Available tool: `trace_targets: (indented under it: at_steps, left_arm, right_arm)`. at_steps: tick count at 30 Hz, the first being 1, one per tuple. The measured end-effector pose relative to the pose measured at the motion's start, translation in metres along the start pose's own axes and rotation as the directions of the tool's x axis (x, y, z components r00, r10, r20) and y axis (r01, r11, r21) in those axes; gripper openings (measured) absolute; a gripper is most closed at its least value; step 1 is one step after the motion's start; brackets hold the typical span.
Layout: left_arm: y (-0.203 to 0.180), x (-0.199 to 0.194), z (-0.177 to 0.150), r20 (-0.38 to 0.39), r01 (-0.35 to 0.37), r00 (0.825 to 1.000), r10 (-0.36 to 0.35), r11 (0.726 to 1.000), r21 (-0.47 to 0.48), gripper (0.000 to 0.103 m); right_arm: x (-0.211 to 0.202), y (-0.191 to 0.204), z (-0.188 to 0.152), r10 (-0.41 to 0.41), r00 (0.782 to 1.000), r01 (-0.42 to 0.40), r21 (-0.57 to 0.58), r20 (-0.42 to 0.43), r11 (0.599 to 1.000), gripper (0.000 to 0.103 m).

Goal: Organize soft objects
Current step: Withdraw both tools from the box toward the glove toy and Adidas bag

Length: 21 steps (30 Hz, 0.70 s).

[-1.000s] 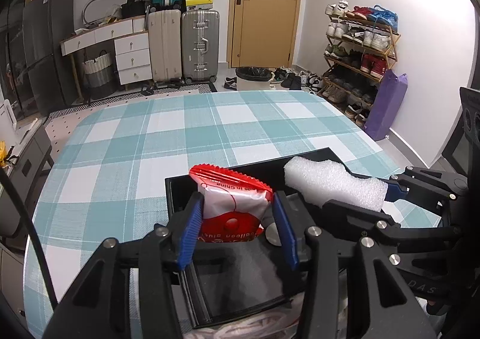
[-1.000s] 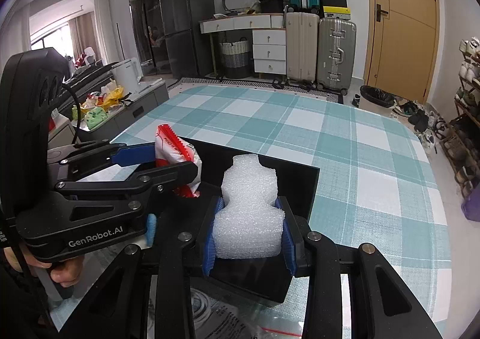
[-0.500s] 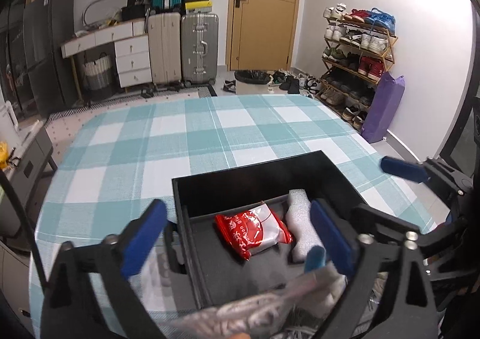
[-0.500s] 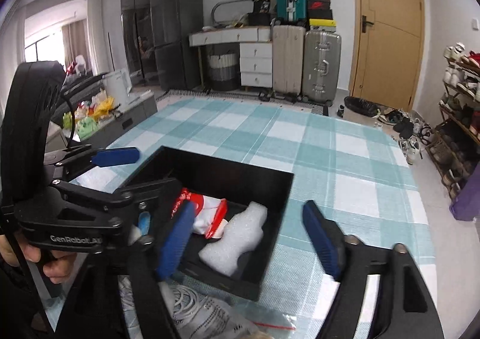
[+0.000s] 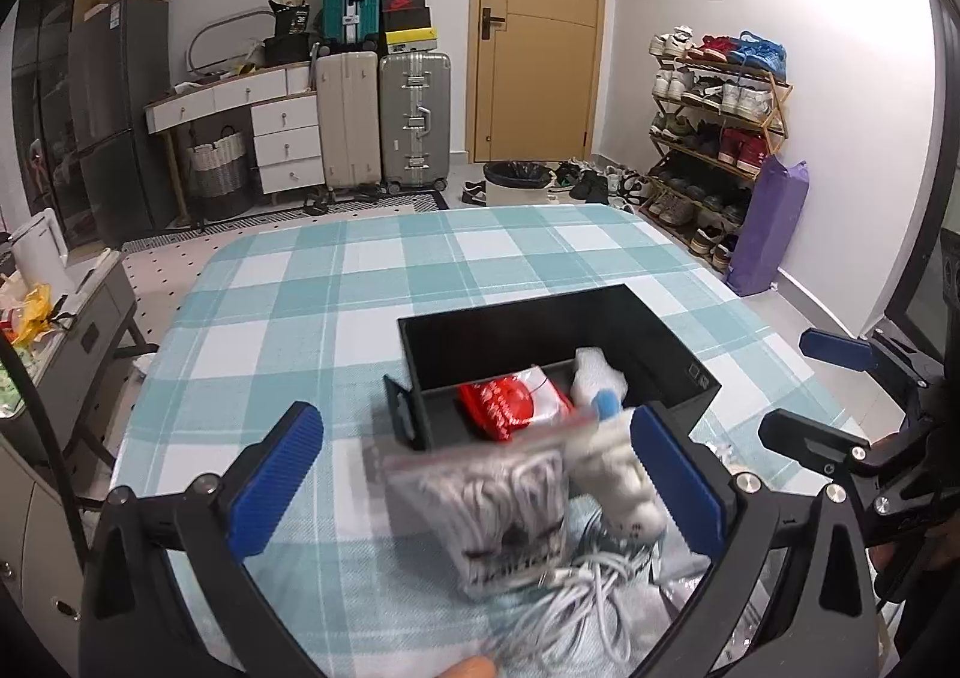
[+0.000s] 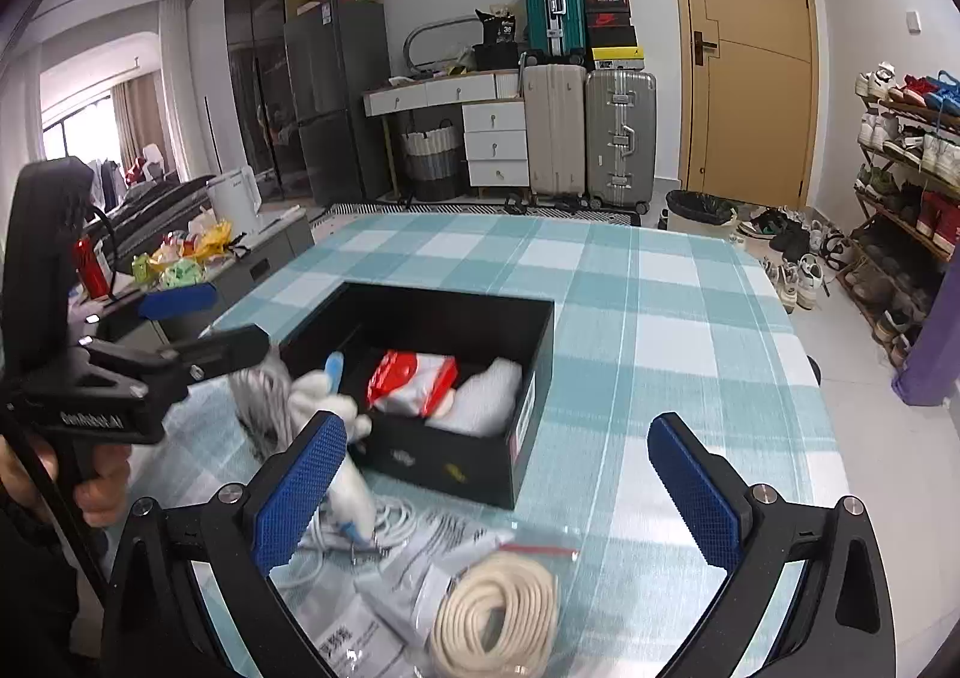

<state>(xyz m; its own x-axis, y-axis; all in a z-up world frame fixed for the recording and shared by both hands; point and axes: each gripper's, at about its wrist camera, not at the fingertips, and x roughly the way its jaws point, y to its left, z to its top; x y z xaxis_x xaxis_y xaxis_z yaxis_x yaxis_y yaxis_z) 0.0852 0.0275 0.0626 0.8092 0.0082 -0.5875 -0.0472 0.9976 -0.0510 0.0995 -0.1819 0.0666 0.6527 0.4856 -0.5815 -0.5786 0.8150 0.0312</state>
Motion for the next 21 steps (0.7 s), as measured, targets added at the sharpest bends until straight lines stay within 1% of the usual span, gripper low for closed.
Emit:
trace_targets:
  at_steps: [12,17,21]
  left_arm:
    - [-0.003,-0.008,-0.023,-0.023,-0.025,0.999,0.025,1.000,-0.002,0.103]
    - [-0.004,-0.006,-0.030,-0.037,-0.035,0.999,0.035,0.999,0.001,0.103]
    - [-0.003,-0.005,-0.038,-0.040,-0.043,0.998,0.042,0.999,-0.010,0.103]
  right_arm:
    - [-0.011,0.014,-0.027,0.012,1.000,-0.012,0.004,-0.024,1.000,0.102]
    - [-0.005,0.021,-0.028,0.029,0.999,-0.029,0.005,-0.036,1.000,0.102]
    - [-0.001,0.027,-0.030,0.026,0.999,-0.026,-0.003,-0.041,1.000,0.102]
